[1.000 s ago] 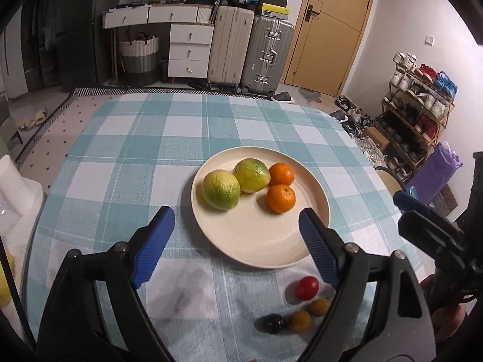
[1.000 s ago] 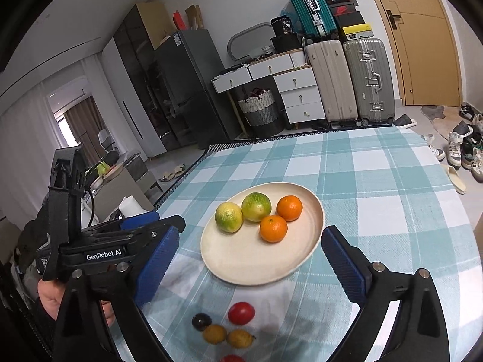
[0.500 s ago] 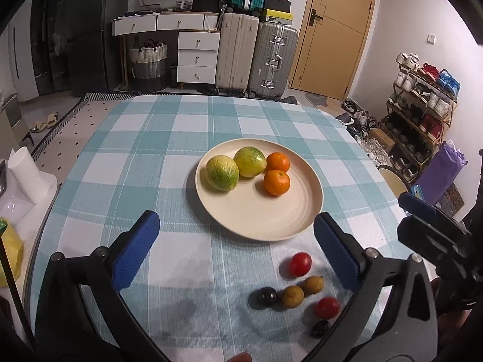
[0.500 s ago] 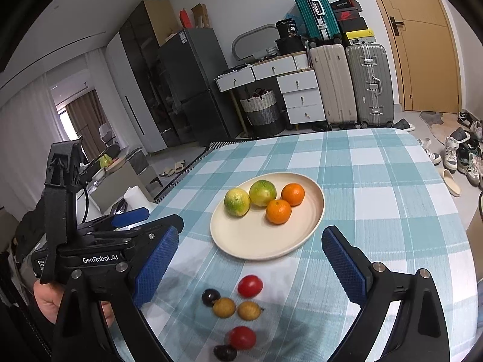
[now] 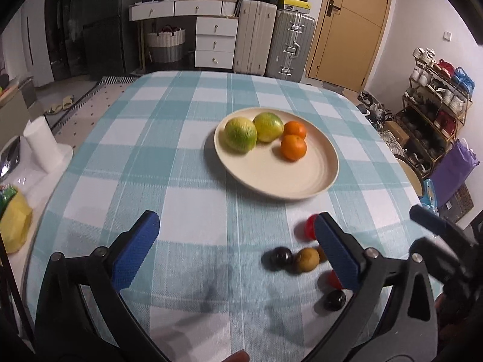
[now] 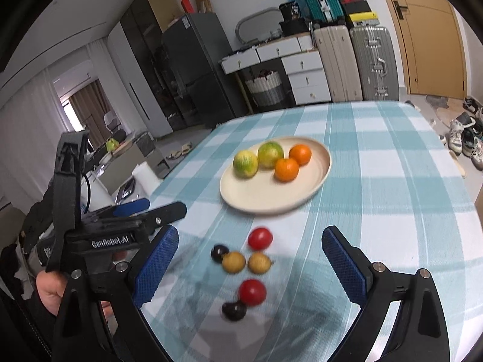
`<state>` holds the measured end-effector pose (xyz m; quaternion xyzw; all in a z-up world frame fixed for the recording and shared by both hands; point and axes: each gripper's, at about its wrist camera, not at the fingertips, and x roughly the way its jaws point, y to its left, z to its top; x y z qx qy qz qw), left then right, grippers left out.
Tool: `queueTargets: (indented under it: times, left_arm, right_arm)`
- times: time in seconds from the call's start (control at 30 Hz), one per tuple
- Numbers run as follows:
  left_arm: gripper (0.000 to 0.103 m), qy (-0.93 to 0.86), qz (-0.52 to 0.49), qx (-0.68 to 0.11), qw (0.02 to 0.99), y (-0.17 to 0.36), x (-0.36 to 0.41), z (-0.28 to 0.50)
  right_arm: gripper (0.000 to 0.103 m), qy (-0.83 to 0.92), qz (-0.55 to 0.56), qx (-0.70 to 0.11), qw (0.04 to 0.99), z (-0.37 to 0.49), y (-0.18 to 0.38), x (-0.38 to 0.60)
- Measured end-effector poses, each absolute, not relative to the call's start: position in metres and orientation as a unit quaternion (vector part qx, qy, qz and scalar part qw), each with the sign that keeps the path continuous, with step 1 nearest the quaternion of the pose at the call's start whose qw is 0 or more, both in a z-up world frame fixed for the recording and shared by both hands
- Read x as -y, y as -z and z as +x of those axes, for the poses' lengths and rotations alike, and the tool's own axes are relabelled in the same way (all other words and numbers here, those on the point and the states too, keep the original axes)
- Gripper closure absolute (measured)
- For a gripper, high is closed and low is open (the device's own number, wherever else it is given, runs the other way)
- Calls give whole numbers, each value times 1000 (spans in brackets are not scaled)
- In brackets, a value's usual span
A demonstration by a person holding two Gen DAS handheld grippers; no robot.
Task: Organize fruits
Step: 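Withdraw both grippers from the plate toward the remaining small fruit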
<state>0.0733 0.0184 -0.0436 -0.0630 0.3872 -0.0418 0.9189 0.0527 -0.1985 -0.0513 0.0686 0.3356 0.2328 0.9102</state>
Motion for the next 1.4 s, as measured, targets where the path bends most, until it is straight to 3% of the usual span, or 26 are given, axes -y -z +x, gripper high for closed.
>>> queueTargets:
  times: [0.6, 0.93, 1.4]
  left_arm:
    - [1, 75, -94, -426, 897, 97, -31, 54]
    - [1, 74, -95, -434, 893, 111, -33, 49]
    - [1, 85, -101, -440, 888, 116, -33, 47]
  right_arm:
    - [5, -221, 130, -403, 879, 31, 117, 209]
    - [5, -226, 131, -403, 877, 39, 116, 201]
    - [28, -237, 130, -431, 861, 55, 123, 190]
